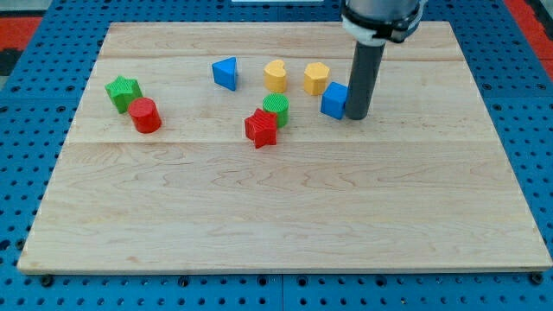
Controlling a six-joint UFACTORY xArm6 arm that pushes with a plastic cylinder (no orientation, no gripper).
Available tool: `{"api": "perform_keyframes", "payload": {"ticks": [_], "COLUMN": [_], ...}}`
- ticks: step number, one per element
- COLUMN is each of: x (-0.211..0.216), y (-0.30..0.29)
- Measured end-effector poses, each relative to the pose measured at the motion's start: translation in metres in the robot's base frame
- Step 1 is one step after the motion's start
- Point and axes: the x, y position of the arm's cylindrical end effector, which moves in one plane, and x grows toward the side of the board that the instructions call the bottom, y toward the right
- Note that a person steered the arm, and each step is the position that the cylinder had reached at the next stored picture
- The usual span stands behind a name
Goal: Move the blue cube towards the top right
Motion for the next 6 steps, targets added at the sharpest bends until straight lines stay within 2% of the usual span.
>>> {"api": "perform_keyframes", "payload": {"ticks": [1, 3, 5, 6], "x": [0.031, 0.014, -0.036, -0.035], "y": [0.013, -0.072, 0.018, 0.034]}}
